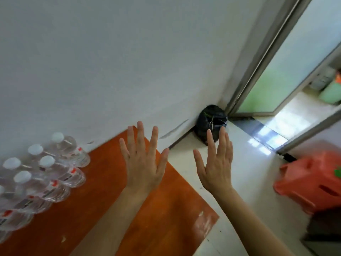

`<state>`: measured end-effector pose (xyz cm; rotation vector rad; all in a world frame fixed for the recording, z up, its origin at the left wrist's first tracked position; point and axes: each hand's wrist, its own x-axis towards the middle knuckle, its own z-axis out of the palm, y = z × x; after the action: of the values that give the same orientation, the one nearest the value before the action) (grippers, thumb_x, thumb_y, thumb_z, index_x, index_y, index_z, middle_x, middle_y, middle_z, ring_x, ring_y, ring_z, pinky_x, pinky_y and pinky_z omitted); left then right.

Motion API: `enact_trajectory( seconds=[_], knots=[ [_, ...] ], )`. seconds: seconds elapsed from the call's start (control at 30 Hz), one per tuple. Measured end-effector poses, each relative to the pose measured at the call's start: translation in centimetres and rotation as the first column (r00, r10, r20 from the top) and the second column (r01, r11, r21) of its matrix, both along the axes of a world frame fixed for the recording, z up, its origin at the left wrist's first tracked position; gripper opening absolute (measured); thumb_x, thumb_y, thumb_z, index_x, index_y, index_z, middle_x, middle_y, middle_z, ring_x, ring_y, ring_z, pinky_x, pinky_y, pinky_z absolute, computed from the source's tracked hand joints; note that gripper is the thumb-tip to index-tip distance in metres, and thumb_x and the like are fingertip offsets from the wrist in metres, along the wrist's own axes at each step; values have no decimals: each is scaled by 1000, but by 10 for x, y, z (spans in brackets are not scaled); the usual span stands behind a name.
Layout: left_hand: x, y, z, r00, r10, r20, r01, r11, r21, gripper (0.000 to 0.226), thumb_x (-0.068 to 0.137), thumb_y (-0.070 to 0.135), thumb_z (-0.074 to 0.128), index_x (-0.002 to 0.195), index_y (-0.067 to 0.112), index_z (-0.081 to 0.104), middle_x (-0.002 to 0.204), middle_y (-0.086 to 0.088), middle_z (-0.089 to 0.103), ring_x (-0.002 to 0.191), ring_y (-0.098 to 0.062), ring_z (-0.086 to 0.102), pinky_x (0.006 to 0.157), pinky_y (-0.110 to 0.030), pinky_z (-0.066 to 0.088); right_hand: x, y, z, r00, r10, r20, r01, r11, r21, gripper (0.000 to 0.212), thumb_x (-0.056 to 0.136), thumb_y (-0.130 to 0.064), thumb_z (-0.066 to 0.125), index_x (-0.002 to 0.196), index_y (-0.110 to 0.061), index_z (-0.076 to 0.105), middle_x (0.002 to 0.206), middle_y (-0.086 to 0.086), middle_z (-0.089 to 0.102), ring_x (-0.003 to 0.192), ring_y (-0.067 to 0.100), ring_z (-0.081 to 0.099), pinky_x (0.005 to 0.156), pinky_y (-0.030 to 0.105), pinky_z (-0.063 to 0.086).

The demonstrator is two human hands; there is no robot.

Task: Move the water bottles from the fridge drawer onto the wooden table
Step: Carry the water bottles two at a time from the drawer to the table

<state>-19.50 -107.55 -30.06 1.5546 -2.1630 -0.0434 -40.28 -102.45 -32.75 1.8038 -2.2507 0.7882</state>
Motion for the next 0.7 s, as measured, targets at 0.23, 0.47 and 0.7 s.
enact_trajectory(
  seconds=[0.23,0.47,0.7],
  knots=[
    [-167,86,49,966,-259,21,260,962,-82,71,97,61,24,158,25,15,166,-9,-3,153,-32,-6,118,-63,4,-142,138,43,954,-285,94,294,950,-102,70,100,-51,41,158,-23,14,167,11,4,155,28,2,123,54,11],
    [-361,257,64,859,-509,47,511,856,-71,72,98,65,10,158,26,15,166,-9,0,153,-32,-3,118,-63,9,-296,342,48,839,-516,171,538,834,-123,70,101,-51,39,159,-22,12,167,10,9,154,28,5,124,52,7],
    [-516,382,71,623,-778,80,779,609,-148,68,100,60,24,155,21,27,164,-16,13,151,-38,8,117,-63,11,-416,504,51,683,-698,214,727,677,-115,70,102,-58,29,160,-25,8,168,6,0,155,22,-3,124,51,0]
  ],
)
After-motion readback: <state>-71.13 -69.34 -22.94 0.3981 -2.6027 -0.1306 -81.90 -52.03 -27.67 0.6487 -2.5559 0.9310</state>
